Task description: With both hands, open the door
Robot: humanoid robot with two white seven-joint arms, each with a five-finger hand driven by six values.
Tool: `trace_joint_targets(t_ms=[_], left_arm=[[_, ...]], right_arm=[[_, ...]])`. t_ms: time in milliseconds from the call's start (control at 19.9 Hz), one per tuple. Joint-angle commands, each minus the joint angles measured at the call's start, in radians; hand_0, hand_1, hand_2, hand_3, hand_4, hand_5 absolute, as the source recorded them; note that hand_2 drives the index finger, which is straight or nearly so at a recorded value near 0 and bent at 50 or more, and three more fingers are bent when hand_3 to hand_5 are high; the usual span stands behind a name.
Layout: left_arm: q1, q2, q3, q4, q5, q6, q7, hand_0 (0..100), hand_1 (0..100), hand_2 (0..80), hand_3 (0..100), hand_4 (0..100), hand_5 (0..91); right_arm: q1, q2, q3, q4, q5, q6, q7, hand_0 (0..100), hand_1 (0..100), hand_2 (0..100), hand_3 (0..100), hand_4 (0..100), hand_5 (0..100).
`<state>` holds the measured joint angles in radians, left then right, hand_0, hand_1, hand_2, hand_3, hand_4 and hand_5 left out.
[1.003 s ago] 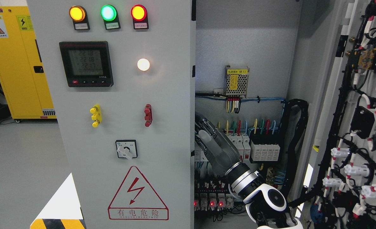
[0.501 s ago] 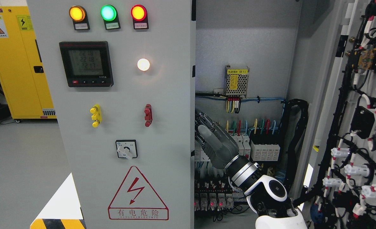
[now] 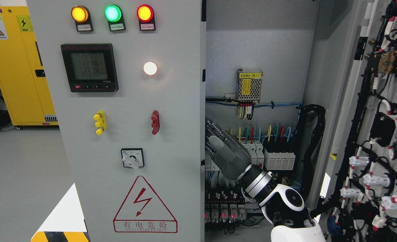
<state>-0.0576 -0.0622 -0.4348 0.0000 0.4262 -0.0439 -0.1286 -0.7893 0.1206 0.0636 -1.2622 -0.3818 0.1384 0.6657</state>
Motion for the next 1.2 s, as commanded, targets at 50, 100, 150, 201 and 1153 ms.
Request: trace_joint_targets(t_ms=[50, 100, 150, 201, 1153], left_arm=[[-0.002, -0.011, -0.001, -0.018, -0.001, -0.005, 0.001, 12, 56, 0.0, 0, 0, 0.0], [-0.002, -0.013, -0.001, -0.02, -0.001, -0.005, 0.003, 12, 56, 0.0, 0, 0, 0.0], [-0.002, -0.014, -0.001, -0.018, -0.001, -0.005, 0.004, 12, 56, 0.0, 0, 0, 0.0], [-0.002, -0.014, -0.001, -0.02, -0.001, -0.005, 0.004, 12, 56, 0.0, 0, 0, 0.0], [0.007, -0.018, 0.002, -0.006, -0.001, -0.002, 0.012, 12, 56, 0.0, 0, 0, 0.0]], right_arm=[[-0.01, 0.001, -0.031, 0.046, -0.002, 0.006, 0.005, 0, 50, 4, 0, 0, 0], [-0.01, 0.001, -0.031, 0.046, -0.002, 0.006, 0.005, 0, 50, 4, 0, 0, 0], [-0.01, 0.001, -0.031, 0.046, -0.002, 0.006, 0.005, 0, 50, 4, 0, 0, 0], [-0.01, 0.001, -0.036, 0.049, -0.006, 0.006, 0.005, 0, 50, 4, 0, 0, 0], [-0.025, -0.001, -0.039, 0.03, -0.055, 0.056, 0.095, 0, 50, 4, 0, 0, 0]])
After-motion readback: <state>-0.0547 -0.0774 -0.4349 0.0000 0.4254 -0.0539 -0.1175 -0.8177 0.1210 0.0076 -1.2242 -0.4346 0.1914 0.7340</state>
